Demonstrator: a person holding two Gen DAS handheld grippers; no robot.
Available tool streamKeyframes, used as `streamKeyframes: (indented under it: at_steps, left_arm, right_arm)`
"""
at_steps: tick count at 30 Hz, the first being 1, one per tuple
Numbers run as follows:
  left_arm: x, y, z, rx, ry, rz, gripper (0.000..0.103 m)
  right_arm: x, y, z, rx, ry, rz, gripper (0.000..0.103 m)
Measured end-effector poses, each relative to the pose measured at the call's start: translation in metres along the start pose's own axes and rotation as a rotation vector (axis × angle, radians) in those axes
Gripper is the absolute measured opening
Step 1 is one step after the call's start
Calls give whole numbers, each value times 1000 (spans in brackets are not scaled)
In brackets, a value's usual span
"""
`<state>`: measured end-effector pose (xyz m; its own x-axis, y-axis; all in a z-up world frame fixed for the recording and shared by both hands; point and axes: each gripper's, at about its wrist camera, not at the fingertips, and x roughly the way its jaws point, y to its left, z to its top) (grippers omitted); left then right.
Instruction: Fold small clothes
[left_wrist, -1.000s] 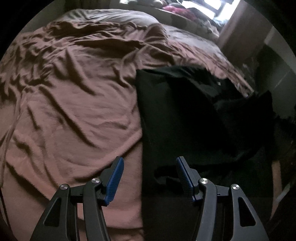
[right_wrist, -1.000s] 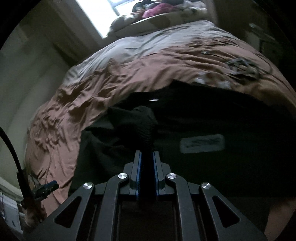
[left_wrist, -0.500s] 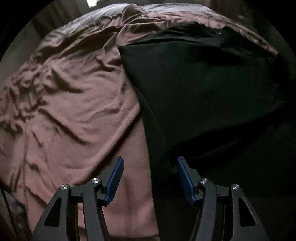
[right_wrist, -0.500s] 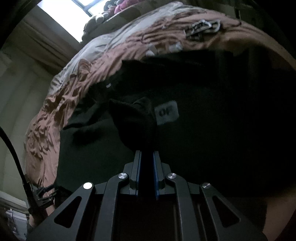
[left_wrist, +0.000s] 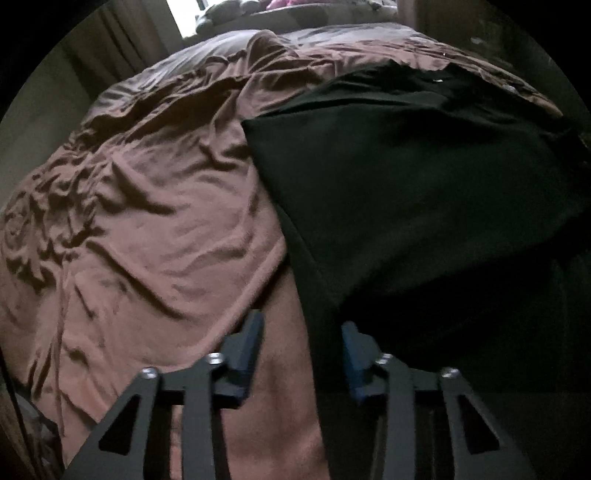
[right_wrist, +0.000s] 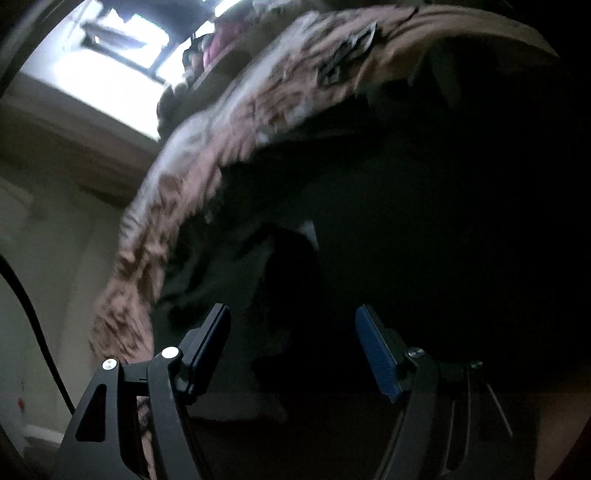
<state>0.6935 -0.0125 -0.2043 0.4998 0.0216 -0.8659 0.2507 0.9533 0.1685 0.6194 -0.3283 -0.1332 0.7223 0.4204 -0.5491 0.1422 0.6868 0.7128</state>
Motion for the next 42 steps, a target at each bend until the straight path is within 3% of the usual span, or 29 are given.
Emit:
streamKeyframes:
  at_steps: [2,6,9,10,11,12,13,14,18,23,28,30,32,33,42]
  left_arm:
    - [0,2,-2,0,-3,-10,28]
    - [-5,7,-3,-37,-18,-29,25]
    - [-7,14,-3,-83,-20,-46,25]
    - [-7,15,-4,-80,-16,-46,25]
    - [-6,15,-6,-73,-13,-43,25]
    - [-5,15,-7,-68,-9,-43,25]
    - [-5,16,-8,-73,-5,-50,25]
    - [-4,17,-9,-81,-2,-57,25]
    - [-3,21,-10,-105,7,-79,25]
    - [-5,18,-11,-109,27,-94,25]
    - [-28,11,-19,-65,-4,-144,25]
    - [-37,10,-21,-60,-15,-174,25]
    - [-47,11,-21,-69,-33,-206,25]
    - [-53,13,-19,-77,-45,-214,25]
    - [-50,33,15,-194,-94,-212,25]
  right_arm:
    - [0,1,2,-13,4,-41,69]
    - [17,8,1,-63,76,-177,69]
    - [24,20,2,-99,97,-175,69]
    - [28,25,3,-119,111,-184,62]
    - [35,32,4,-132,124,-190,41]
    - [43,38,4,-147,148,-198,30]
    - [48,43,6,-162,172,-208,12]
    - [55,44,9,-175,175,-219,5]
    - [35,50,21,-230,85,-191,4]
    - [12,0,32,-138,52,-380,5]
    - [-7,-19,28,-106,74,-300,9]
    - [-10,-12,25,-140,75,-283,18]
    - [-12,-4,23,-190,68,-270,42]
    - [-11,1,22,-210,57,-263,44]
    - [30,50,-5,-420,79,-241,42]
